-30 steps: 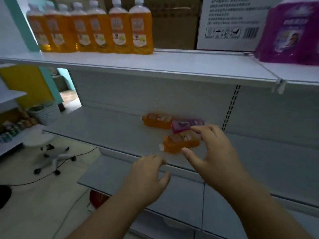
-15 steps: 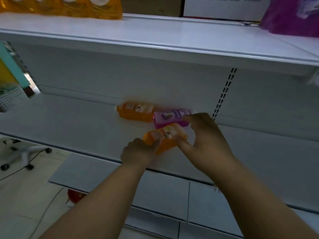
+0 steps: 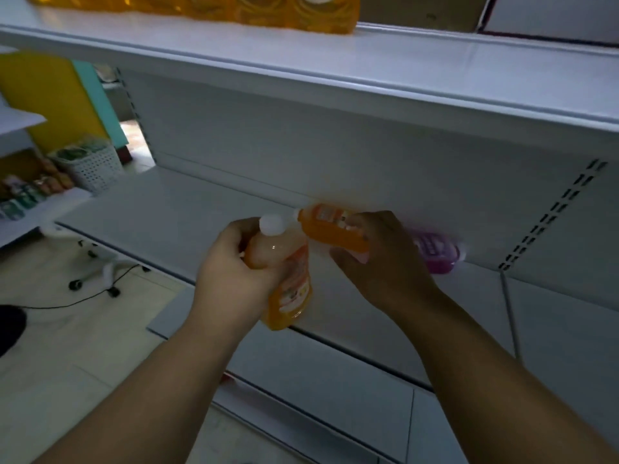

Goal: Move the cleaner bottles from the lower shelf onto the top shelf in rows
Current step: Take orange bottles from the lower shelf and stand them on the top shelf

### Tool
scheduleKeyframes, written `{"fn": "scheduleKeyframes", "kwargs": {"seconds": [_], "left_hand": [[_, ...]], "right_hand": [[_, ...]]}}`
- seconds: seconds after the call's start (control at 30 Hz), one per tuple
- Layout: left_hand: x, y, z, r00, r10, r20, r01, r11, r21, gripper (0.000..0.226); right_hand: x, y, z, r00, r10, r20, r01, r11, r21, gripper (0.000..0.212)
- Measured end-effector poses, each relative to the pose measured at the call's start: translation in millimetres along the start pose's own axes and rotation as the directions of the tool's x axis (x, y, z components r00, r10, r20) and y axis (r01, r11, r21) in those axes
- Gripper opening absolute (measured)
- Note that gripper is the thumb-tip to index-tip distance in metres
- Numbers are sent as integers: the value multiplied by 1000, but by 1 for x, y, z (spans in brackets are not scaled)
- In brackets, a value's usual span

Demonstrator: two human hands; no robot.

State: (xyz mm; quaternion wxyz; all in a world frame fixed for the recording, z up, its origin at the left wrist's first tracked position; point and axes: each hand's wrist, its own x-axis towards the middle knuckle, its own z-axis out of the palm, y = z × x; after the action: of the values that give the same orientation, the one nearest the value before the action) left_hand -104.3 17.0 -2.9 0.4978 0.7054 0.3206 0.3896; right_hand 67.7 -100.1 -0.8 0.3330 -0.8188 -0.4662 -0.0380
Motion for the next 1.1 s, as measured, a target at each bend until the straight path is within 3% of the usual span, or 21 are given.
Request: {"fn": "scheduleKeyframes", "kwargs": {"seconds": [0.13, 0.27, 0.33, 0.47, 0.6, 0.67, 0.73, 0.83, 0.93, 1.1], "left_hand": [[19, 0, -51, 995, 91, 28, -89, 995, -54, 49], [43, -11, -88, 992, 106, 76, -94, 985, -145, 46], [55, -15, -101, 985, 113, 132, -85, 976, -201, 46], [76, -24, -116, 973, 69, 219, 7, 944, -331, 43], [90, -33, -115, 959, -57, 279, 183, 874, -450, 47], [92, -38, -112, 943, -62, 326, 219, 856, -469, 33], [93, -43, -110, 918, -28, 397, 237, 840, -489, 35], [92, -49, -105, 870, 1, 493, 271, 834, -480, 53], [88, -56, -101, 850, -16, 527, 294, 843, -450, 52], [65, -55, -104, 889, -47, 455, 279, 844, -458, 48]], "right_hand": [[46, -14, 49, 1000, -15, -2, 15, 997, -80, 36], [94, -7, 85, 959, 248, 138, -175, 899, -401, 35], [102, -5, 97, 923, 349, 164, -235, 846, -479, 35], [97, -9, 110, 916, 387, 105, -253, 760, -598, 38], [100, -12, 100, 848, 515, 124, -370, 743, -557, 76], [101, -12, 97, 763, 624, 170, -428, 684, -590, 90], [100, -14, 104, 725, 660, 197, -467, 681, -564, 99], [91, -24, 116, 748, 636, 189, -510, 734, -448, 114], [72, -36, 115, 772, 618, 148, -540, 760, -361, 123], [29, -58, 98, 837, 547, 5, -543, 832, -111, 104]]}}
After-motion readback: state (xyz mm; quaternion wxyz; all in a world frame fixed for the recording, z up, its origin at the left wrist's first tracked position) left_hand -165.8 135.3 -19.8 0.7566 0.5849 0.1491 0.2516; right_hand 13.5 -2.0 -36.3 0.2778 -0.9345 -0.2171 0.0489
